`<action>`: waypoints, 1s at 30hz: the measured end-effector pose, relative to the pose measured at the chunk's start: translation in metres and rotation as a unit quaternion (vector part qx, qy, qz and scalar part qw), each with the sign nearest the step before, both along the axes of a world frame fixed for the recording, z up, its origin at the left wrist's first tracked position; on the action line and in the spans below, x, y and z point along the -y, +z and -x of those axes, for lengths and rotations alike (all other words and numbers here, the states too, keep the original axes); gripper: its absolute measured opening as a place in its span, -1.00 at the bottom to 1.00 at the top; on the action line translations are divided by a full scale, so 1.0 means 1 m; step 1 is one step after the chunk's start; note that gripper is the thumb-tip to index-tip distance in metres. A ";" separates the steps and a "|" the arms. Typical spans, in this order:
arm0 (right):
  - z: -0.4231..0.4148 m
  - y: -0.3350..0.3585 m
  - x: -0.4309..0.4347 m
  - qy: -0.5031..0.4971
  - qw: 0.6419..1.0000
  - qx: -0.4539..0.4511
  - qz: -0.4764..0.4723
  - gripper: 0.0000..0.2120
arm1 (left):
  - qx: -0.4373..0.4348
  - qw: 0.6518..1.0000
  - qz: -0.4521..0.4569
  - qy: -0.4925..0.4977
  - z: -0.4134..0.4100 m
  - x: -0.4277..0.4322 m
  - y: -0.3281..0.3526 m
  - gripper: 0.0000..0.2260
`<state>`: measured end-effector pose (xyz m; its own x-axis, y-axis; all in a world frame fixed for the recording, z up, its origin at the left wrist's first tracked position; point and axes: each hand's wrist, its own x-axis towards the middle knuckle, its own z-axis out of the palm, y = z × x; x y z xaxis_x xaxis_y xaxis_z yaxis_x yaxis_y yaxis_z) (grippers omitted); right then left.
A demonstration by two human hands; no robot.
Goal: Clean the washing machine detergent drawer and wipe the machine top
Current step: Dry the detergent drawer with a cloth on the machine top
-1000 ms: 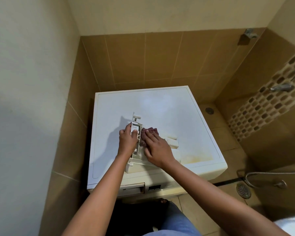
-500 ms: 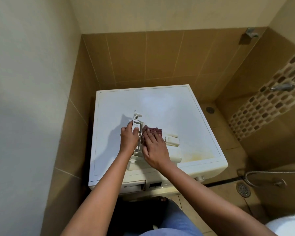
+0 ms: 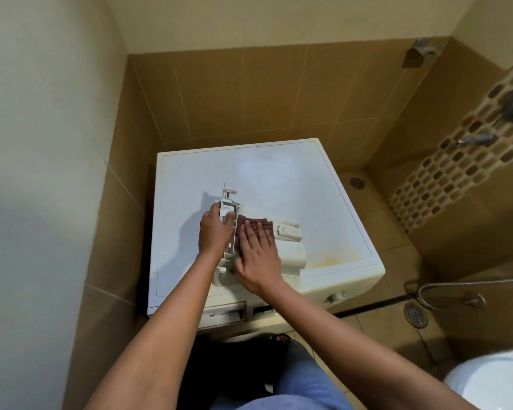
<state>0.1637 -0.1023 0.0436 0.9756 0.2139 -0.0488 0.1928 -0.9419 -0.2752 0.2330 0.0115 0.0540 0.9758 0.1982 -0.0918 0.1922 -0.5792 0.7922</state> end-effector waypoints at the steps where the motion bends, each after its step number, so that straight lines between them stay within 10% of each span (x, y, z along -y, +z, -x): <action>1: 0.005 -0.003 0.000 0.009 1.000 0.009 0.014 -0.33 | -0.002 1.000 -0.006 0.005 0.000 0.001 0.000 -0.66; 18: 0.031 -0.026 0.053 -0.164 0.985 -0.004 0.057 -0.25 | 0.003 0.998 -0.063 -0.007 0.004 0.003 0.005 -0.65; 25: 0.016 -0.010 0.021 0.094 0.994 0.054 0.023 -0.42 | -0.005 0.997 -0.077 -0.012 0.003 0.003 0.005 -0.62; 30: 0.015 -0.028 0.072 0.000 0.999 0.035 -0.001 -0.48 | -0.013 0.997 -0.073 -0.010 0.002 0.003 0.003 -0.61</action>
